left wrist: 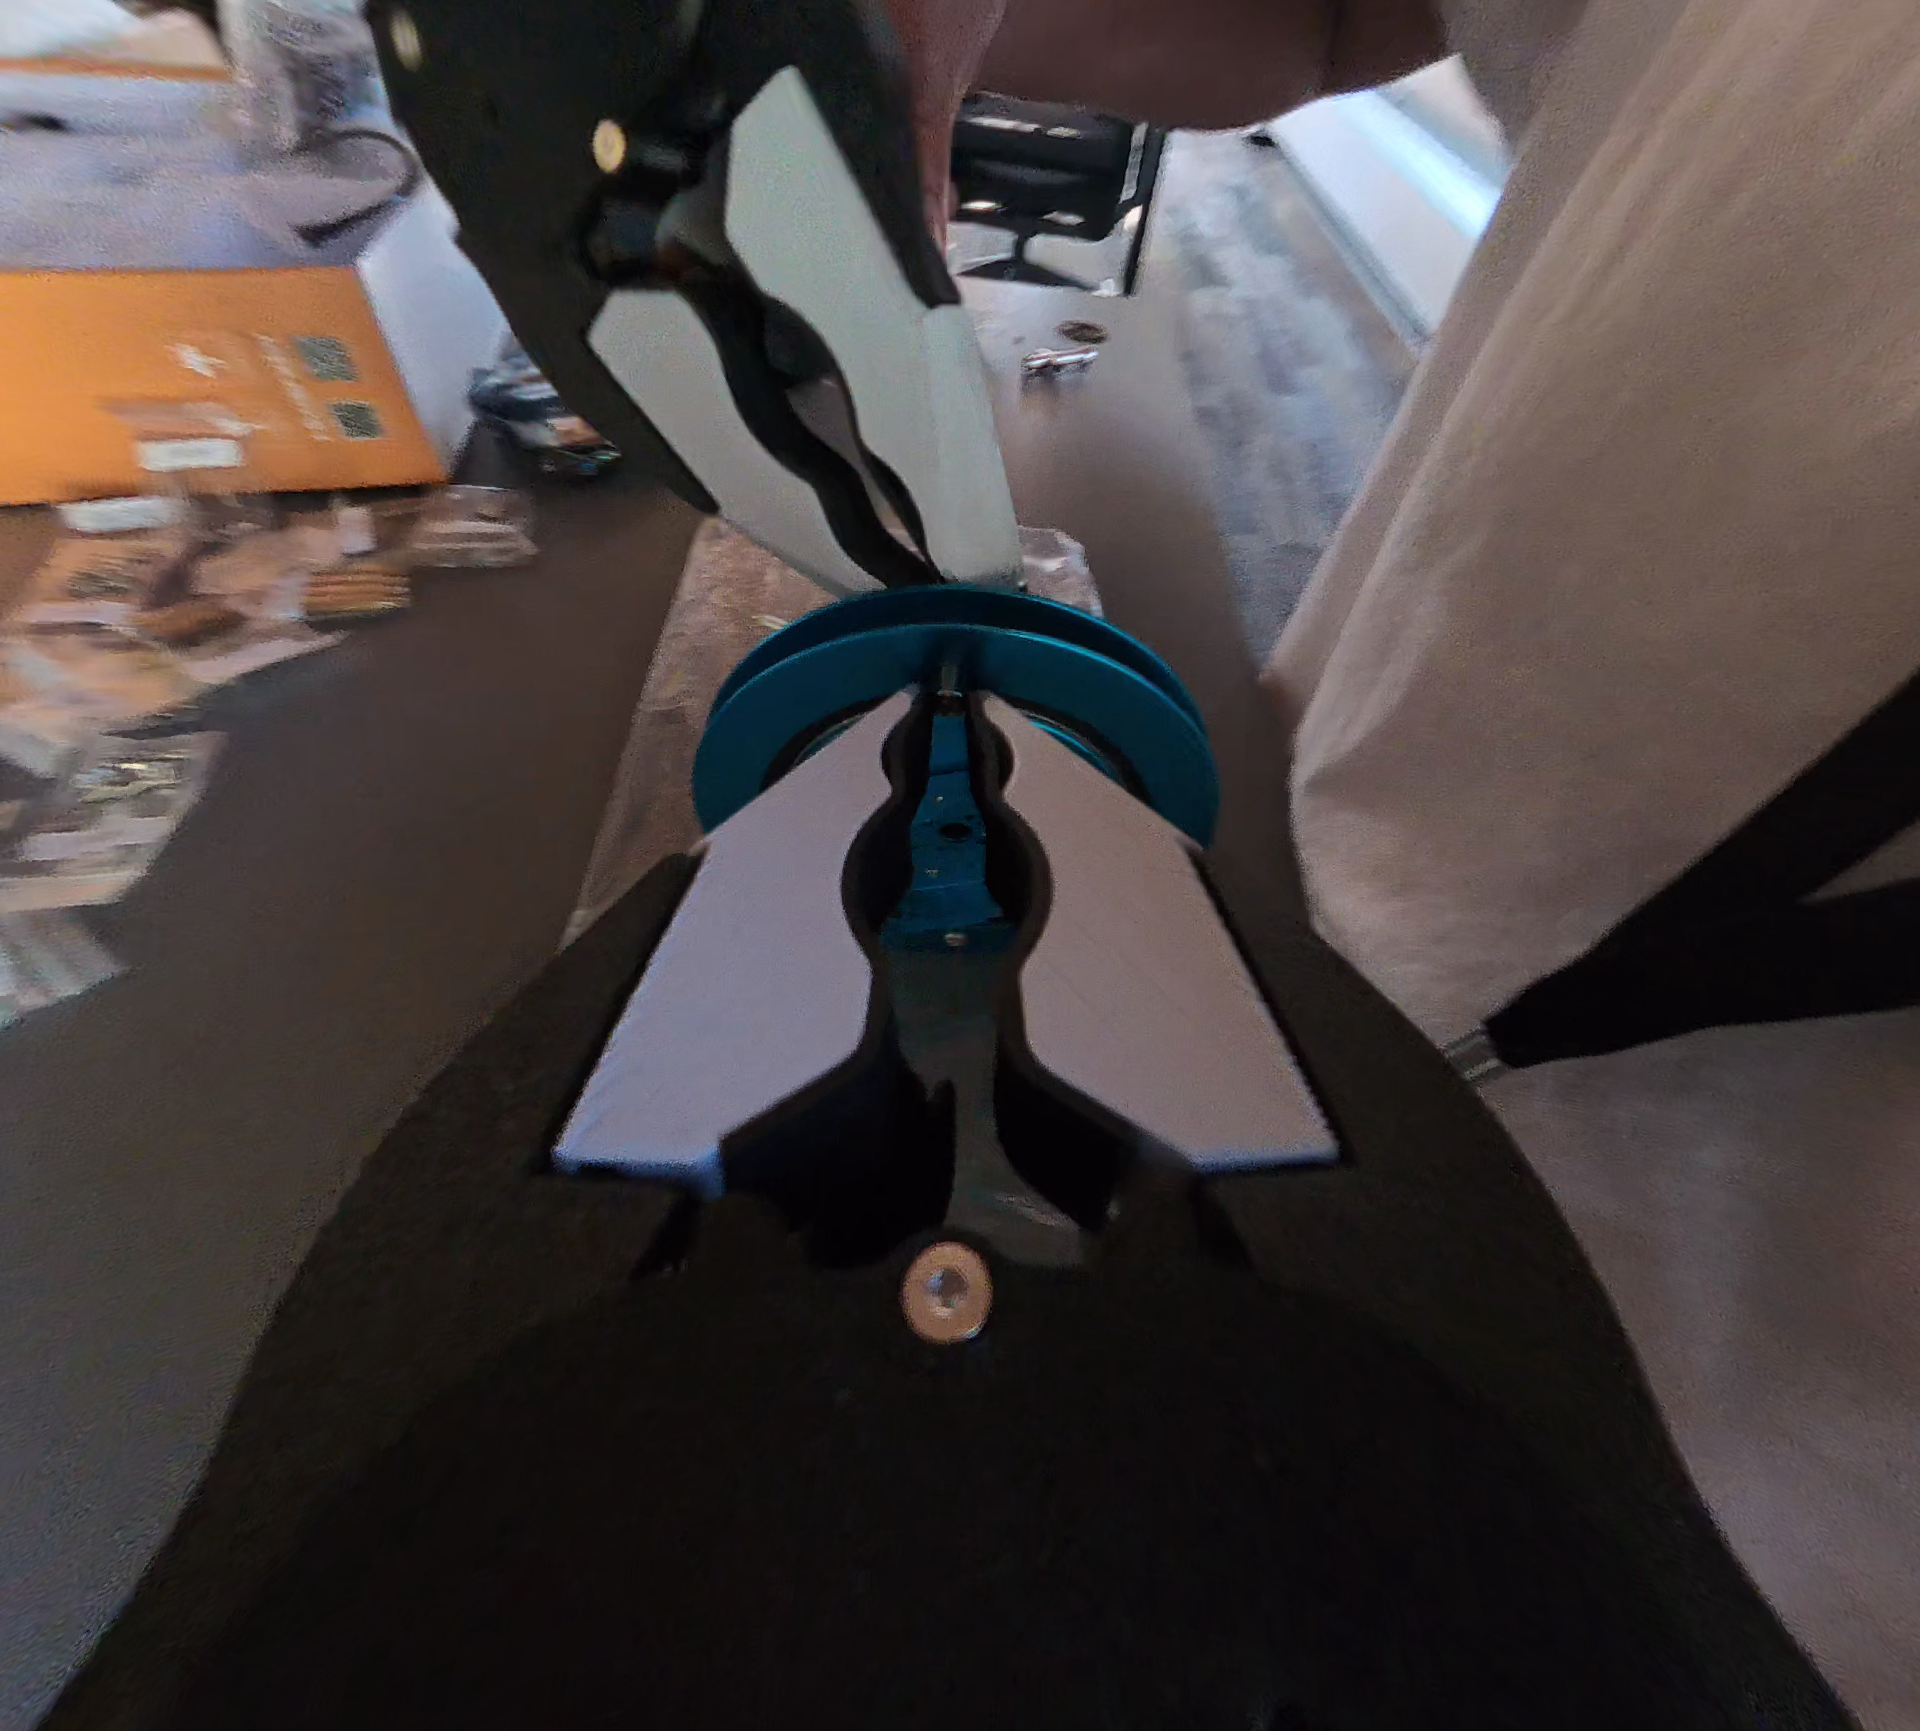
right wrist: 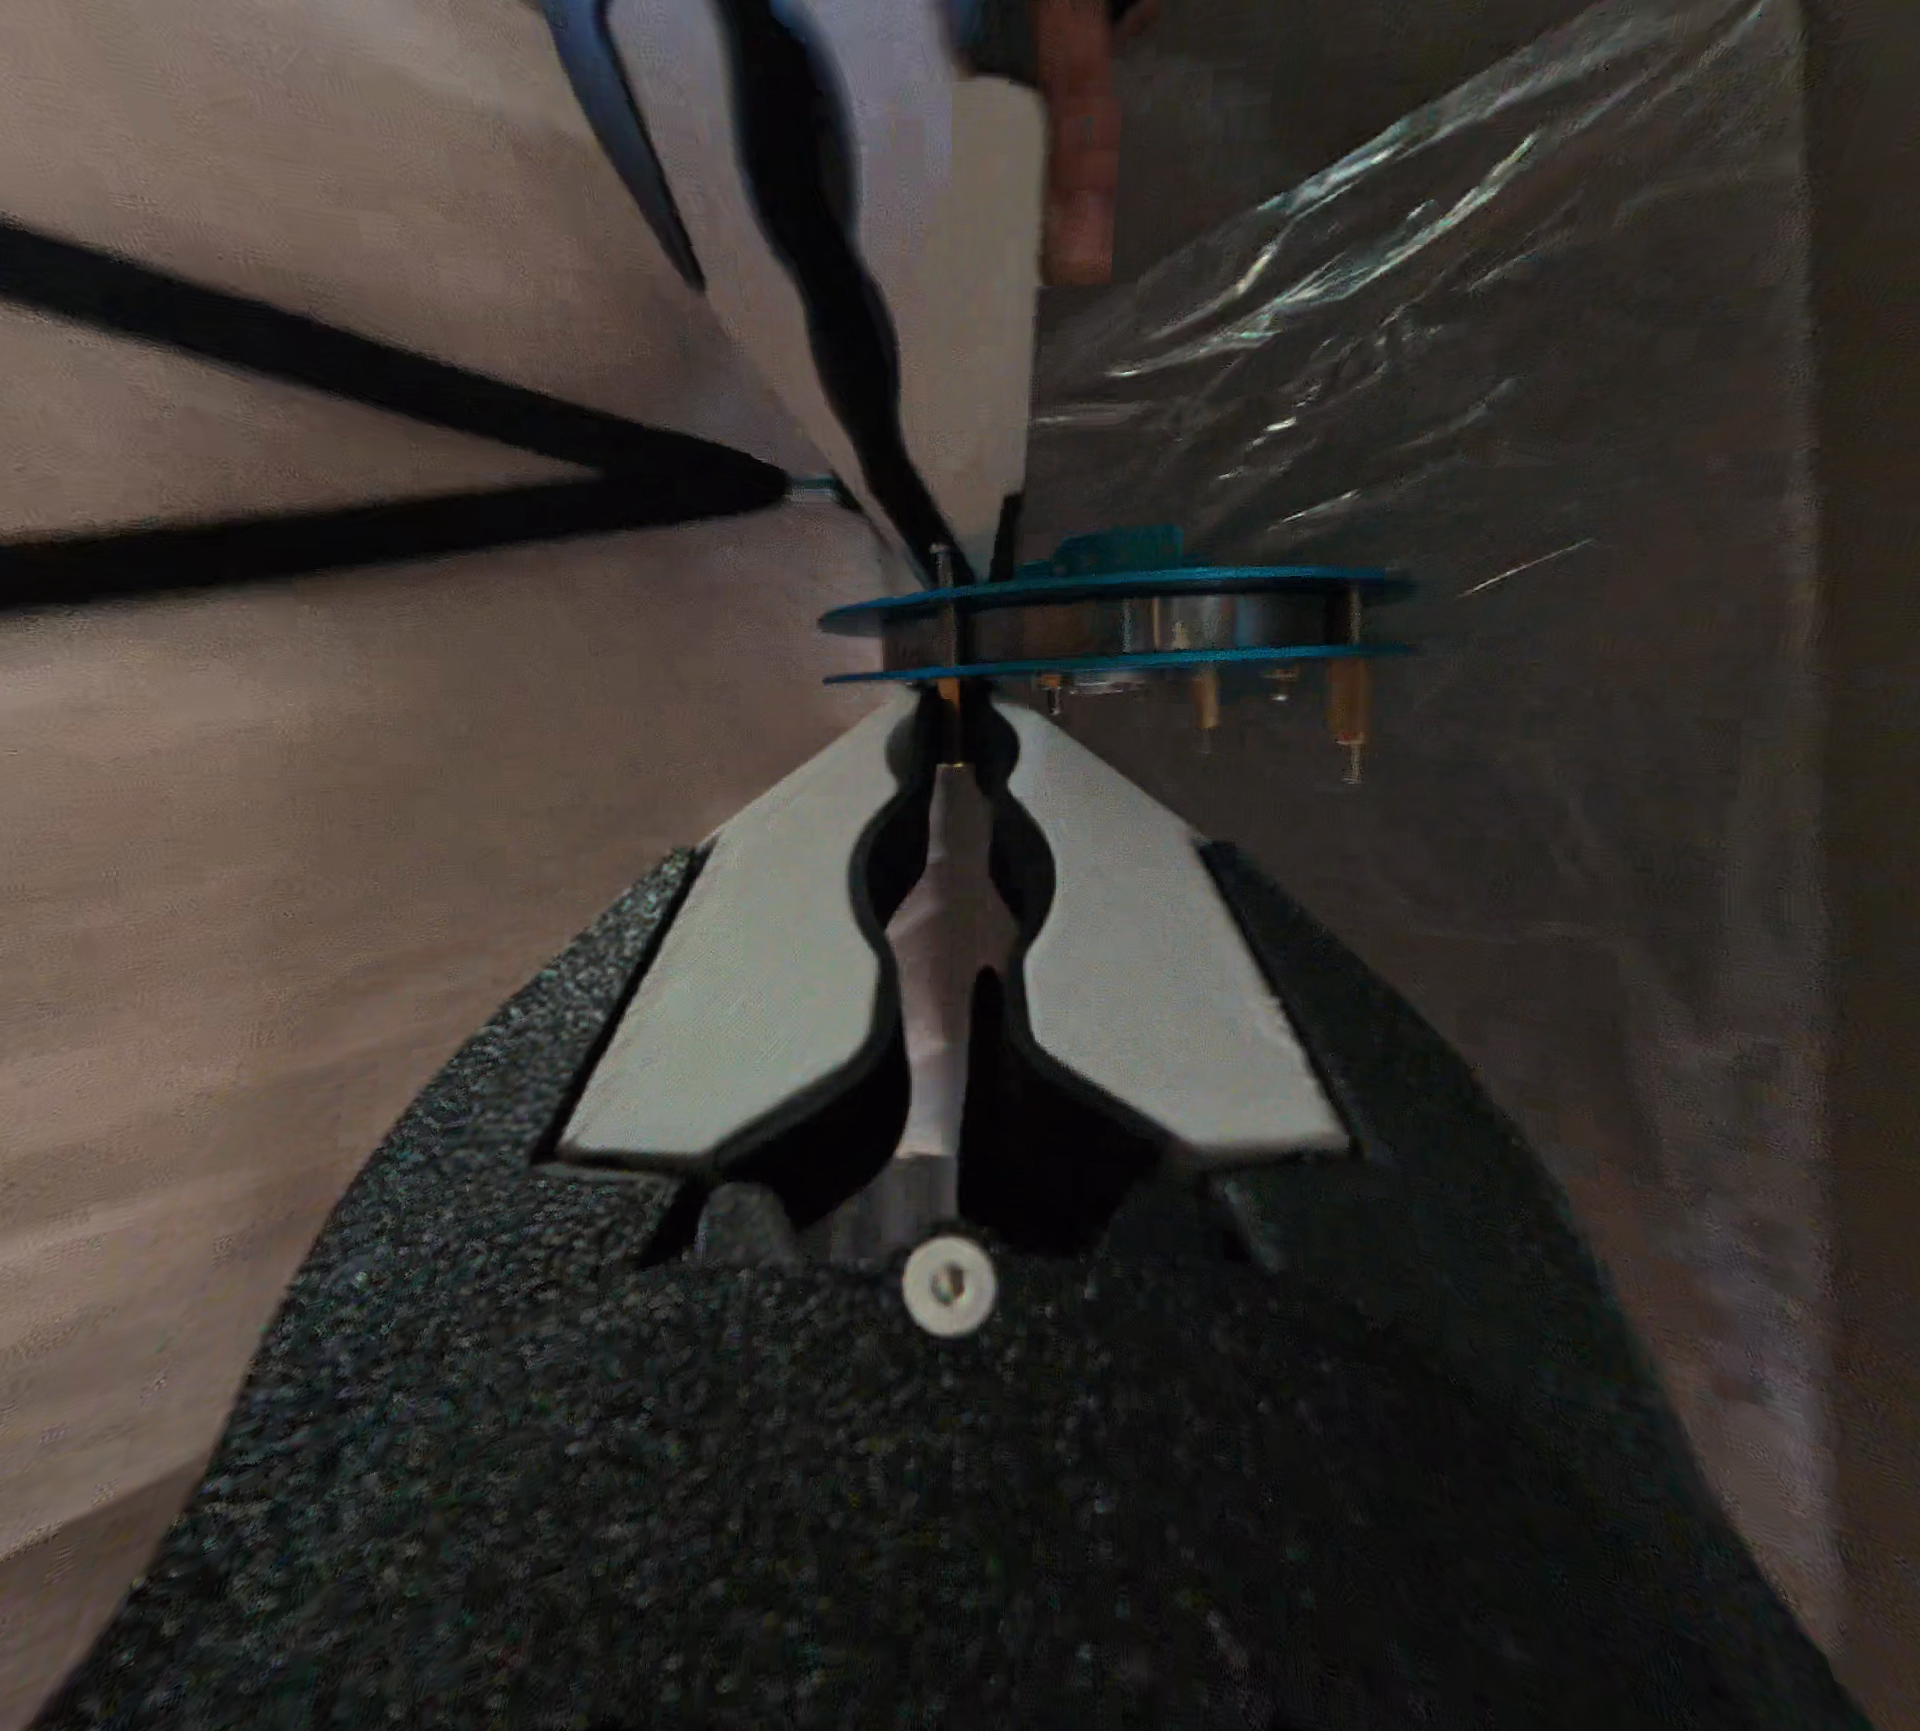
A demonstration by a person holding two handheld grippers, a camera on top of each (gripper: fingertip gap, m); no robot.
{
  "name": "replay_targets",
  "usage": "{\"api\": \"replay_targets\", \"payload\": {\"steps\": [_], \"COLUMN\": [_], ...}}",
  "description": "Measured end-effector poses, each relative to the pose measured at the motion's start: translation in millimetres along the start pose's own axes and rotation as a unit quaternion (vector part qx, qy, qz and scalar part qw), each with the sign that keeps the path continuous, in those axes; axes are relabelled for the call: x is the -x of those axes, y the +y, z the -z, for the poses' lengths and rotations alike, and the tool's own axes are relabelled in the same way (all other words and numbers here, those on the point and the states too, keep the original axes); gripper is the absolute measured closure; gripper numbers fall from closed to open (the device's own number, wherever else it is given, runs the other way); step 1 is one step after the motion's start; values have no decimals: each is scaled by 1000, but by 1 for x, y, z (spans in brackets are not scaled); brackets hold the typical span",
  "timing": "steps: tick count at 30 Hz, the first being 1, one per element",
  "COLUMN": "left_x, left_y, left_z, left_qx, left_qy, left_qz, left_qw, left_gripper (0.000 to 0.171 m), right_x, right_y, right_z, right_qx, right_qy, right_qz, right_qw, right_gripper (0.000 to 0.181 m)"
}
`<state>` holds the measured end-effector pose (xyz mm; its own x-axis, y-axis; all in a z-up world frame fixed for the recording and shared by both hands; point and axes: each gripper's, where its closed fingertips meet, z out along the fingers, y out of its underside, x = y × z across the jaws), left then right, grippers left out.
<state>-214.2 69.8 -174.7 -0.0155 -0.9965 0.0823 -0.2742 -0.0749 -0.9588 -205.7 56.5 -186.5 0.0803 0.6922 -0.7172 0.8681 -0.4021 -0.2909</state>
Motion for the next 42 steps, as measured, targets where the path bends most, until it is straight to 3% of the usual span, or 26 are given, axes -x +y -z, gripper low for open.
{"api": "replay_targets", "payload": {"steps": [4, 10, 18, 24, 36, 39, 42], "left_x": [0, 2, -3, -7, -6, -3, -7], "left_y": [-2, 2, -5, 0, -1, -1, -1], "left_z": [7, 10, 18, 8, 4, 5, 5], "left_qx": [-13, 8, -22, -3, -47, -55, -58], "left_qy": [57, 66, 111, 121, 89, 83, 93], "left_qz": [66, 66, 98, 87, 75, 91, 108], "left_qw": [996, 996, 989, 989, 992, 991, 988], "left_gripper": [166, 158, 156, 155, 168, 167, 168], "right_x": [-4, -2, -5, -3, -3, -2, -13], "right_y": [1, 0, -3, -4, -5, -4, -6], "right_z": [1, -3, -4, -6, -4, -5, -1], "right_qx": [27, 23, 6, -1, -65, -72, -53], "right_qy": [91, 120, 198, 204, 174, 236, 354], "right_qz": [62, 96, 141, 131, 103, 160, 214], "right_qw": [994, 988, 970, 970, 977, 956, 909], "right_gripper": [177, 177, 177, 177, 175, 155, 177]}}
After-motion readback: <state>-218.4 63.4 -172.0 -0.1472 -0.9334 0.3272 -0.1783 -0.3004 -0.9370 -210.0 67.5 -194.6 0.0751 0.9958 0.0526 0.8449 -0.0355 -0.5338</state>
